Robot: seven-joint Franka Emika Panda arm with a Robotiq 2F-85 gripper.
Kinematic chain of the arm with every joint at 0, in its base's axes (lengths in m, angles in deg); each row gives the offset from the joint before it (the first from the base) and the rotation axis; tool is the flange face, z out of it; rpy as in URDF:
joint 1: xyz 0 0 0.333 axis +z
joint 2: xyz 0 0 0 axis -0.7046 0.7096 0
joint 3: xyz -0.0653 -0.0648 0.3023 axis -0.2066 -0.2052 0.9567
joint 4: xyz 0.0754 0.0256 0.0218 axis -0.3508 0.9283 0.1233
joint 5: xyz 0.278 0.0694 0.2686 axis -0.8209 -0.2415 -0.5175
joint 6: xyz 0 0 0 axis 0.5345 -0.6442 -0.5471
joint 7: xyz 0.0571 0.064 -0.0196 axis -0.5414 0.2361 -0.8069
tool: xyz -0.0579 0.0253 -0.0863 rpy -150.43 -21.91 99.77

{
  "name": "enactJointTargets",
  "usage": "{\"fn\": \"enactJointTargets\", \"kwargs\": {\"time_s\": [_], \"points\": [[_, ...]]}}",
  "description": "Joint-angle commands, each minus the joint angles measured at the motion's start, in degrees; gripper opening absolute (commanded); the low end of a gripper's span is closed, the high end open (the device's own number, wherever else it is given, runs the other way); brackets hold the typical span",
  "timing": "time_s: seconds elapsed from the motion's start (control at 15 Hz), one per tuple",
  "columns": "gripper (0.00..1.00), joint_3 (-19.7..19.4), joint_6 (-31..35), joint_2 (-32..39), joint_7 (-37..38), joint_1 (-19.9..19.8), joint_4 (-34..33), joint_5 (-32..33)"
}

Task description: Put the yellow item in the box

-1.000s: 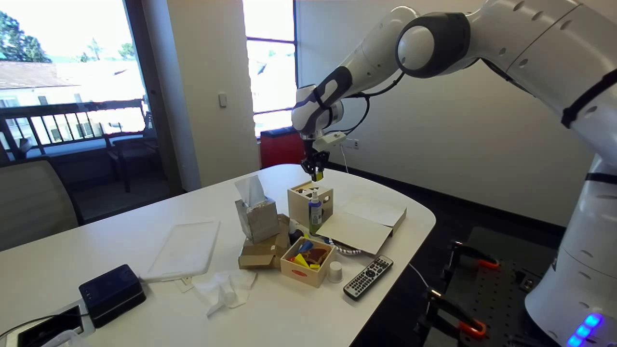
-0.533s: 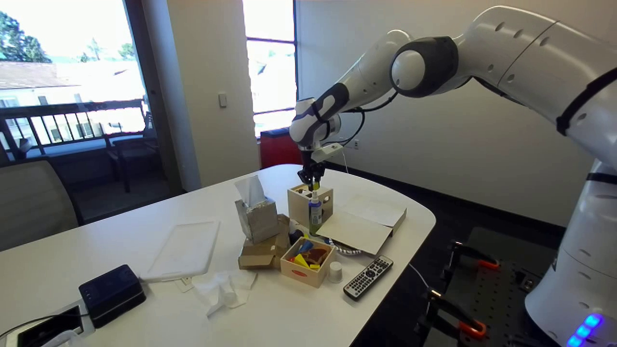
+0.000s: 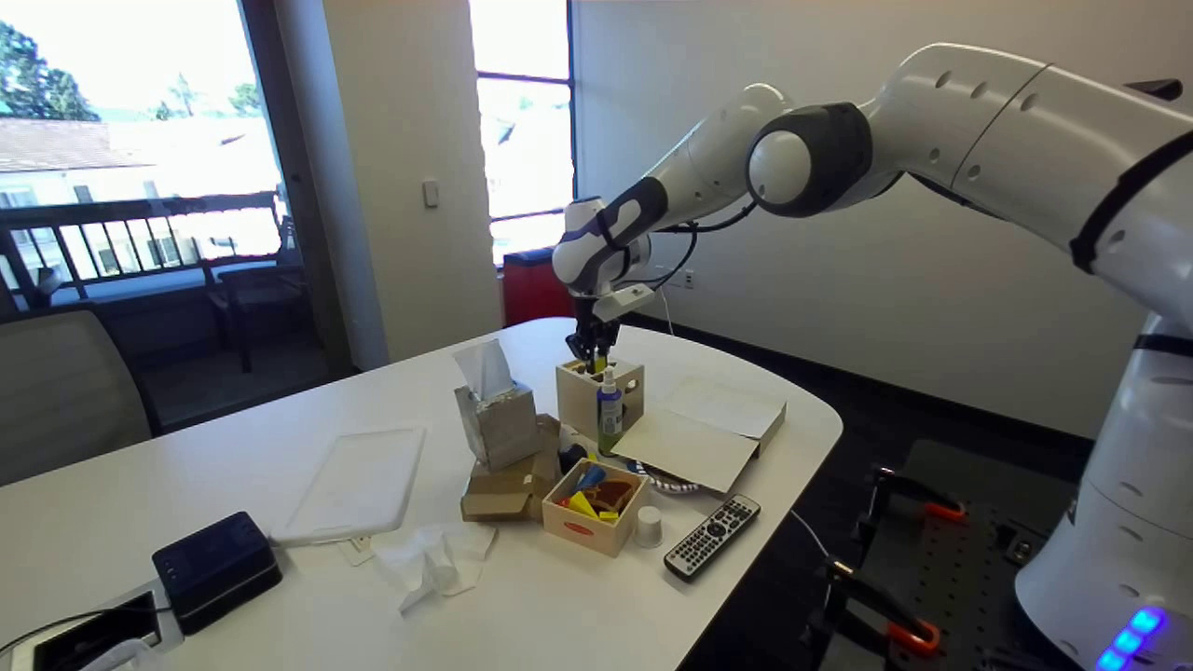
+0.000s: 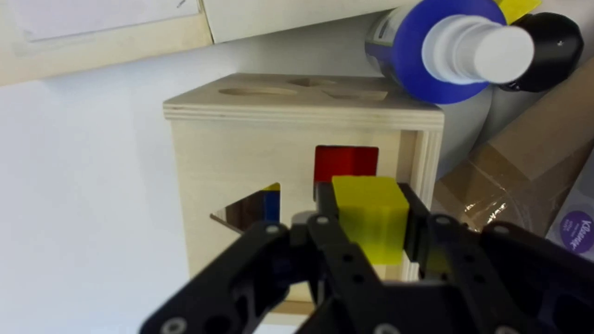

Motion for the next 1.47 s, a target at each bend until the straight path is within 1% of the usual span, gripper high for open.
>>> {"fn": "enactJointTargets", "kwargs": {"time_s": [0.0,0.6,1.4], "points": [[0.09,0.96,-0.34,2.9,-1.76,-1.43,-4.64,-0.94],[0.09,1.93,-0.16,4.58,-2.33,-3.1,-5.88,-2.19],[0.09,3.04,-0.51,4.48,-2.11,-3.13,-5.48,-2.64]]}}
